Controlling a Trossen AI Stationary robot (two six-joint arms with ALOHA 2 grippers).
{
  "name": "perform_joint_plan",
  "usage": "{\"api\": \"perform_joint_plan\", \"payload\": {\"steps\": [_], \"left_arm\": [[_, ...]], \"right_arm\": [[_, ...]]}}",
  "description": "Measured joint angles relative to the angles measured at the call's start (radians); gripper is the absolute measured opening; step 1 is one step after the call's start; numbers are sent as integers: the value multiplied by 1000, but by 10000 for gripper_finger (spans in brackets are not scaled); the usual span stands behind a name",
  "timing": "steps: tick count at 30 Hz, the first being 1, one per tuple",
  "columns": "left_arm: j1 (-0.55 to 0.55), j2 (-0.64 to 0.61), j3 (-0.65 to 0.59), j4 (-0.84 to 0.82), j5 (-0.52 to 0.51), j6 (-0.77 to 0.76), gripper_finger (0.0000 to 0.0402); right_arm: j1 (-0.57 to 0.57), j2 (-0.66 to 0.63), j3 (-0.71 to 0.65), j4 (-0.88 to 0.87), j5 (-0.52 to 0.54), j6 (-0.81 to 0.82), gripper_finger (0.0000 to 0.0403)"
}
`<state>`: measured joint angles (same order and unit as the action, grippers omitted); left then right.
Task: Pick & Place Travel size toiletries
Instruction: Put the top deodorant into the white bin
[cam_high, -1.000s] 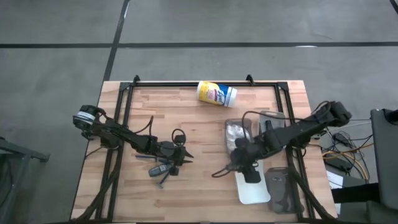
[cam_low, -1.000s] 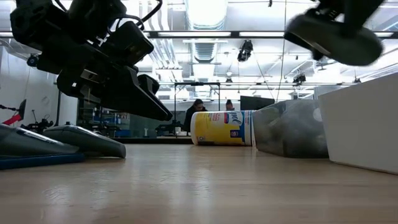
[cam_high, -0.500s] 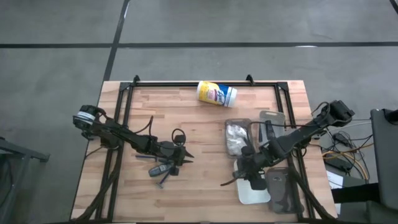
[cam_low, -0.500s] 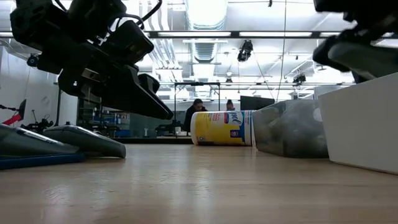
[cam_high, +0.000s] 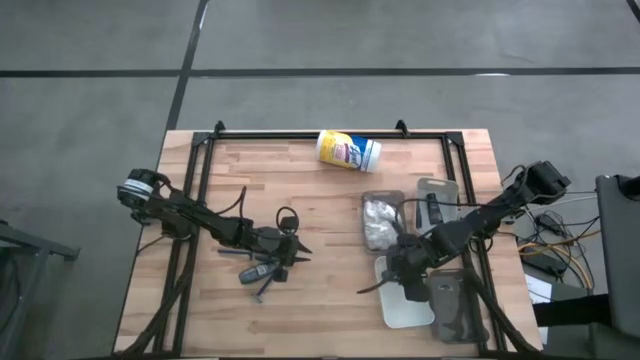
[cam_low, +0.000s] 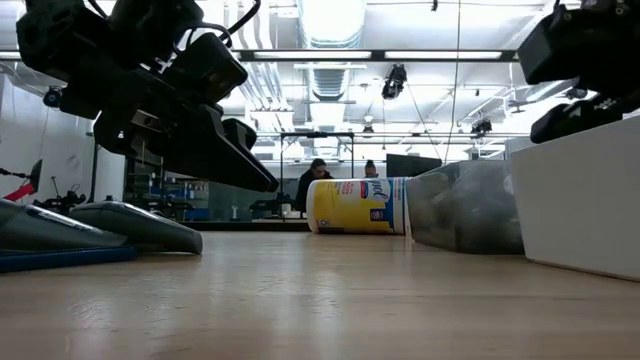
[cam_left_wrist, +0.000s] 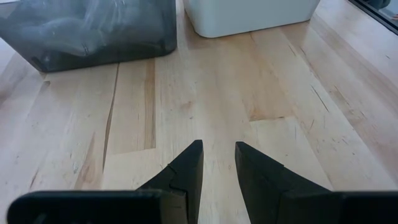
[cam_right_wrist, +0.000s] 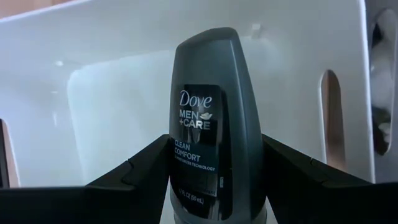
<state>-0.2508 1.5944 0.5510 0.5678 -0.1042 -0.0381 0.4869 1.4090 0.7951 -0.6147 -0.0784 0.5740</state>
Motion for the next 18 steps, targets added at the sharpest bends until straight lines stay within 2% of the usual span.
{"api": "perform_joint_plan", "payload": {"steps": [8, 18], "left_arm": [[0, 0, 0, 0, 0, 0, 99], [0, 0, 0, 0, 0, 0, 99]], "right_arm": [[0, 0, -1, 4, 0, 3, 213], [-1, 0, -1, 7, 2, 3, 253]]}}
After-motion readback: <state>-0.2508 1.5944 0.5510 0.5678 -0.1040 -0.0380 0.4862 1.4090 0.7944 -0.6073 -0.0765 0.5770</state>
